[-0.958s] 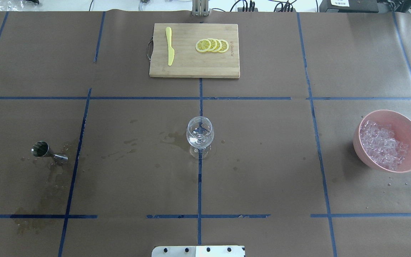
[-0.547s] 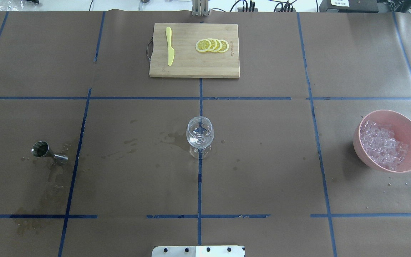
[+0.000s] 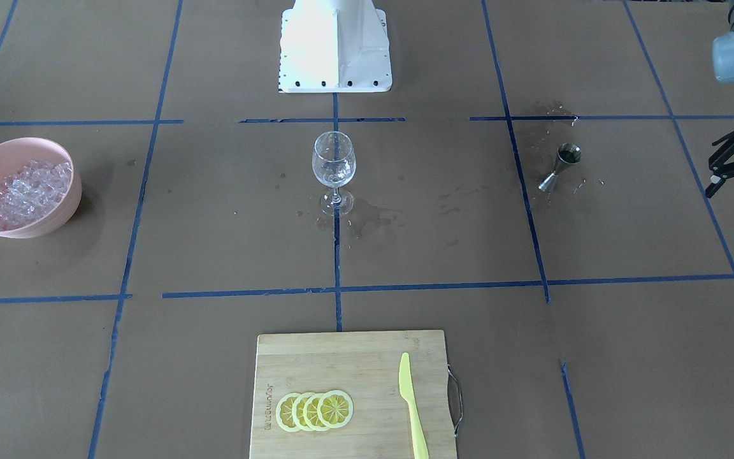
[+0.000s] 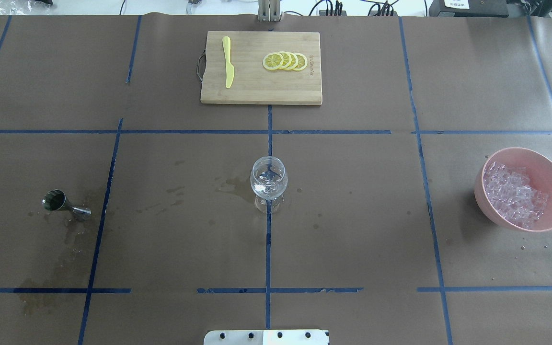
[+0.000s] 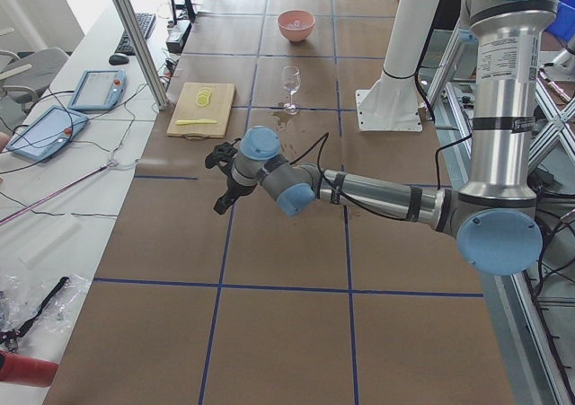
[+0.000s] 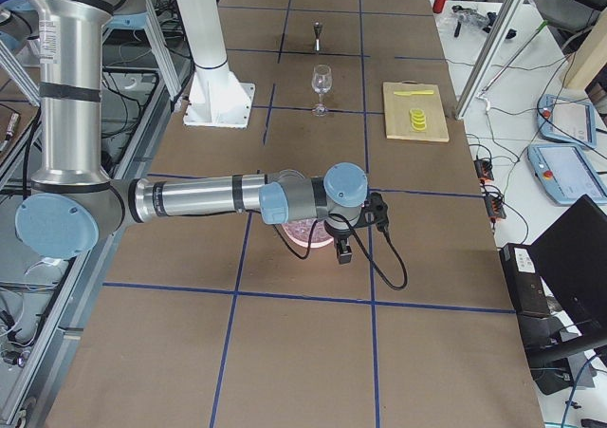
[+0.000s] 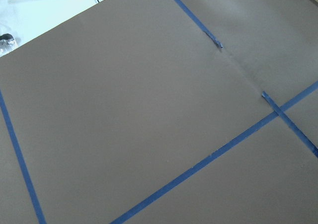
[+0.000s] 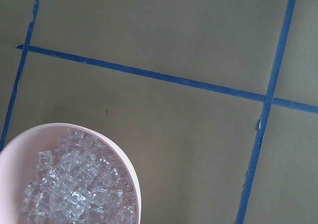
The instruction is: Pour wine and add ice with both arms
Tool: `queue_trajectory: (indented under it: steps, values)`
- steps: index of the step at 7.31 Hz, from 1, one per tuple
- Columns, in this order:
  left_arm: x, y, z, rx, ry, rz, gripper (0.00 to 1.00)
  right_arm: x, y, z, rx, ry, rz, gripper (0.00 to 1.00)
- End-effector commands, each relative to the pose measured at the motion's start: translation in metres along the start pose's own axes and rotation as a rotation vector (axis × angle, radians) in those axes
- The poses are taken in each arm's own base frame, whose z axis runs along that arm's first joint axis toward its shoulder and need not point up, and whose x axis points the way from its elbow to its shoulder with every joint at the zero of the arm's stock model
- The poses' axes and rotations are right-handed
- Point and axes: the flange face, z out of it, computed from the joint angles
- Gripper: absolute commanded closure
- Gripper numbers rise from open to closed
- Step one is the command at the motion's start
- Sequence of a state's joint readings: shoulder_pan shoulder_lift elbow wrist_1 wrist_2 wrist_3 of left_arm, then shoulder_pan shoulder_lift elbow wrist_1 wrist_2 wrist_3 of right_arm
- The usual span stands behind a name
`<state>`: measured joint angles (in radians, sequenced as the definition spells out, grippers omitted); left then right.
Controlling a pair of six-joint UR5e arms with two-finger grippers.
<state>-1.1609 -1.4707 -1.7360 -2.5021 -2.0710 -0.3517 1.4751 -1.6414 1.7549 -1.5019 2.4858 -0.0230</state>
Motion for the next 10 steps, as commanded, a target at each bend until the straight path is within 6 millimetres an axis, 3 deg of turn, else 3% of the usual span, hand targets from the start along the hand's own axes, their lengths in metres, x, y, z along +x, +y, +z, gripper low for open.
queue_trajectory:
  steps: [1, 2, 4, 6, 8, 10]
  values:
    - [0.056, 0.066, -0.007, 0.169, 0.133, -0.184, 0.00, -0.003, -0.003, 0.000, 0.002, -0.001, -0.009, 0.00]
    - [0.077, 0.087, -0.002, 0.211, 0.133, -0.230, 0.00, -0.002, -0.003, 0.000, 0.001, 0.000, -0.007, 0.00]
    - [0.129, 0.105, 0.013, 0.258, 0.127, -0.302, 0.00, -0.005, -0.004, -0.001, 0.004, -0.003, -0.011, 0.00]
    - [0.146, 0.118, 0.002, 0.294, 0.101, -0.299, 0.00, -0.005, -0.003, -0.001, 0.004, -0.003, -0.011, 0.00]
    - [0.189, 0.143, 0.016, 0.357, 0.033, -0.266, 0.00, -0.007, -0.002, -0.003, 0.006, -0.009, -0.013, 0.00]
    - [0.214, 0.154, 0.020, 0.389, 0.028, -0.272, 0.00, -0.006, -0.001, -0.001, 0.004, -0.009, -0.010, 0.00]
